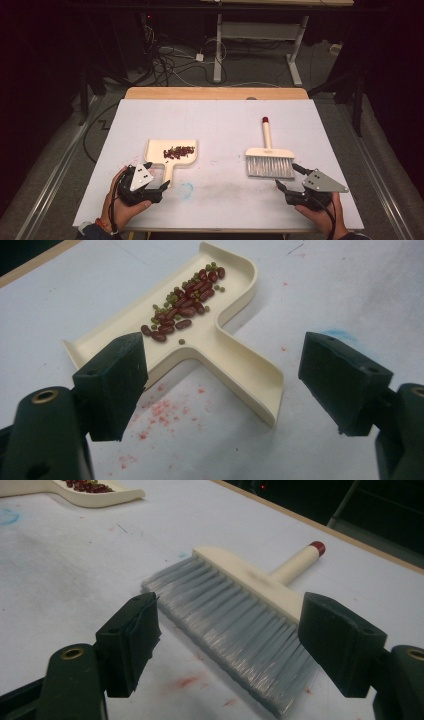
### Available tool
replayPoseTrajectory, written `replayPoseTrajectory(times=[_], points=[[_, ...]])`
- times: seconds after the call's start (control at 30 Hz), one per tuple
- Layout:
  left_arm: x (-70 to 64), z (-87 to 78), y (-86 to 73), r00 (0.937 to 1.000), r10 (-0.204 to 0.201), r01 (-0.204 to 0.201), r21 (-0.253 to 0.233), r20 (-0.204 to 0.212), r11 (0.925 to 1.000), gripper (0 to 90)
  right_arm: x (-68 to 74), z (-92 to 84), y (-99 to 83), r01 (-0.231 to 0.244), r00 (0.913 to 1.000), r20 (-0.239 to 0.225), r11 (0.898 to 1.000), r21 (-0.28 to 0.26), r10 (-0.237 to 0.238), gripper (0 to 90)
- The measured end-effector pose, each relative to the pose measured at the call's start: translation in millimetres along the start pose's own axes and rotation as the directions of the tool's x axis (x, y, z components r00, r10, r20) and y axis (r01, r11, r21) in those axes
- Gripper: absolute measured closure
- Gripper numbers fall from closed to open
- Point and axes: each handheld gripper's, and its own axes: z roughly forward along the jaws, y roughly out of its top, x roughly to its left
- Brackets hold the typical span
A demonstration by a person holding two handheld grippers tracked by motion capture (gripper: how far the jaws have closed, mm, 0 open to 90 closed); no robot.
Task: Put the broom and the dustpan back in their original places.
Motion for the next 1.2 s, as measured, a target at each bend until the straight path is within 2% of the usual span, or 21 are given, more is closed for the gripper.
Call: replayPoseTrajectory(times=[0.13, 0.2, 0.27, 0.33, 0.6, 0.8, 1.2], points=[[-1.3, -0.5, -0.5, 1.0000, 0.001, -0.001, 0.001, 0.001, 1.0000, 19.8, 0.0, -3.0, 2.9, -0.007, 1.0000, -0.004, 1.000, -0.021, 0.007, 24.8], [-2.0, -0.1, -0.4, 0.9998, -0.014, 0.014, 0.003, 0.011, 0.9999, 19.7, 0.7, -4.3, 3.4, -0.008, 1.0000, 0.000, 1.000, -0.025, 0.008, 24.9], [-1.8, 0.6, 0.1, 1.0000, 0.006, -0.006, 0.001, 0.004, 1.0000, 19.8, 0.5, -4.9, 4.0, -0.008, 1.0000, 0.004, 1.000, -0.030, 0.008, 24.8], [-1.7, 1.0, -0.1, 0.9999, 0.004, -0.004, 0.003, 0.009, 1.0000, 19.7, 0.0, -5.0, 4.7, -0.009, 0.9999, 0.008, 0.999, -0.036, 0.009, 24.8], [-2.5, 1.2, 0.3, 0.9999, 0.010, -0.010, 0.004, 0.008, 0.9999, 19.8, 0.3, -5.9, 5.2, -0.004, 0.9998, 0.018, 0.999, -0.038, 0.004, 24.7], [-1.4, 0.2, 0.3, 1.0000, -0.001, 0.001, -0.007, 0.000, 1.0000, 19.8, 0.0, -5.0, 4.7, -0.011, 0.9998, 0.017, 0.999, -0.032, 0.012, 24.6], [-1.4, 3.8, 1.2, 0.9999, -0.005, 0.005, 0.004, 0.012, 1.0000, 19.2, 0.5, -5.6, 5.2, -0.002, 0.9997, 0.026, 0.999, -0.034, 0.003, 24.6]])
